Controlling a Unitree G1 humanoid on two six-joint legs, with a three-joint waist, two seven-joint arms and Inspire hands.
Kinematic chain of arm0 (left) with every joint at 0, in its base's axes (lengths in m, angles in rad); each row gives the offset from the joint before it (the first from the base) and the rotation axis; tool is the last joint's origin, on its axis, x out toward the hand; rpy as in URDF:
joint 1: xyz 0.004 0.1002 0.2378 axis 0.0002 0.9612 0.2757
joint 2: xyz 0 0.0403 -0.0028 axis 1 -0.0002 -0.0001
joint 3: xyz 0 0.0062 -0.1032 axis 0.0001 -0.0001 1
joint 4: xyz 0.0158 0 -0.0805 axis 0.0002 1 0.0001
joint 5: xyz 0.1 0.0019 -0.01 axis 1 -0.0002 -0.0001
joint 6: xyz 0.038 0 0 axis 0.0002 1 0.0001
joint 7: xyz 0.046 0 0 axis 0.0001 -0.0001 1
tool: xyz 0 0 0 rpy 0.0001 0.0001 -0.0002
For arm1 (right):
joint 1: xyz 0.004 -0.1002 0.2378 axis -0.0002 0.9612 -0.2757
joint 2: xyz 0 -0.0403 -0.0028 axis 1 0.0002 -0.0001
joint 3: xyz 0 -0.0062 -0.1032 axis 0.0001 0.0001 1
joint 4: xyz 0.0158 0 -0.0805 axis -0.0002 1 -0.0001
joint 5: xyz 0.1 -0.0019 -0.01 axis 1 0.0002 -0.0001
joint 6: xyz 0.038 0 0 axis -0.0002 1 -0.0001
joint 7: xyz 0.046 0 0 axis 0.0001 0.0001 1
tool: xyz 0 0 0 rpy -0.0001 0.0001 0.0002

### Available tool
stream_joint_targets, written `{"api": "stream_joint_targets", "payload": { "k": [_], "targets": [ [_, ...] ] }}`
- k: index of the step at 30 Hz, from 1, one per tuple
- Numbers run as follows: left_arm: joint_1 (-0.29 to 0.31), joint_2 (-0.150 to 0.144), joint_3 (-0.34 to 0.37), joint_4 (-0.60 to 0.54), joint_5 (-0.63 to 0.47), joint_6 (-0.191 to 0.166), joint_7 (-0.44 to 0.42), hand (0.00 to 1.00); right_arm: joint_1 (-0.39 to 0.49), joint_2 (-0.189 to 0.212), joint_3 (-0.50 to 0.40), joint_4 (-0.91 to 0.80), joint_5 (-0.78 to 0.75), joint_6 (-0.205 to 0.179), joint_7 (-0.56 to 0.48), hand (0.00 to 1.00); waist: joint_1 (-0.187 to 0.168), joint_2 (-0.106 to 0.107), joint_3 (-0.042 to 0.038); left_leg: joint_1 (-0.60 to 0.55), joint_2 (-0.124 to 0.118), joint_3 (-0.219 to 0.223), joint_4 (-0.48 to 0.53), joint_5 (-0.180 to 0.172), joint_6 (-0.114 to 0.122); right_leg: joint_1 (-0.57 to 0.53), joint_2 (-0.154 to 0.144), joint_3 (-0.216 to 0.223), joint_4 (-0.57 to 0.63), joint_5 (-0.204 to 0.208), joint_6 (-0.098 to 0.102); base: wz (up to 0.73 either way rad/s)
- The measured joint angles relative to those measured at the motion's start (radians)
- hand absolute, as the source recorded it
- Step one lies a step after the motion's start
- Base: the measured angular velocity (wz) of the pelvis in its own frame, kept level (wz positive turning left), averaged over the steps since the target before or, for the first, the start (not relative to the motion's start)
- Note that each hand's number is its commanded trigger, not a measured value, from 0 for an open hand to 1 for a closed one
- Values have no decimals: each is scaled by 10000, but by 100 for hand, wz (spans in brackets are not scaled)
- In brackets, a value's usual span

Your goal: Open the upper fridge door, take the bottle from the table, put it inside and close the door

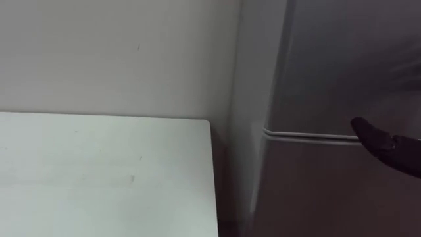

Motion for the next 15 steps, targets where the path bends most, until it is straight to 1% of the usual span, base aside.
{"api": "stream_joint_targets", "payload": {
  "k": [2,4,10,12,15],
  "targets": [
    [3,-1,-5,-198,12,9,-32,0,-2,0,43,183,-217,-97,-151,0,76,-27,21,-4,6,-5,5,0,0,-12,0,-2,-14,8,-11,0],
    [-2,0,-5,-378,36,47,-67,0,-13,-1,55,422,-674,-124,-282,0,188,-82,18,-4,11,-12,8,1,0,-28,-4,3,-8,17,-18,0],
    [8,3,-141,-391,40,159,-109,0,-715,0,629,1540,-1523,-291,-1065,0,190,-71,22,-21,23,-47,56,10,16,27,-3,-32,-12,134,-31,-2],
    [22,3,-154,-396,52,197,-154,0,-830,0,672,1753,-1716,-293,-1248,0,212,-72,22,-106,19,-92,131,13,25,-14,-14,-59,-27,140,-27,6],
    [89,8,-173,-467,279,389,-416,0,-982,-1,688,2141,-2164,-302,-1341,0,224,-61,17,-115,5,-132,162,28,43,-14,-26,-69,-14,144,-23,4]
  ]
}}
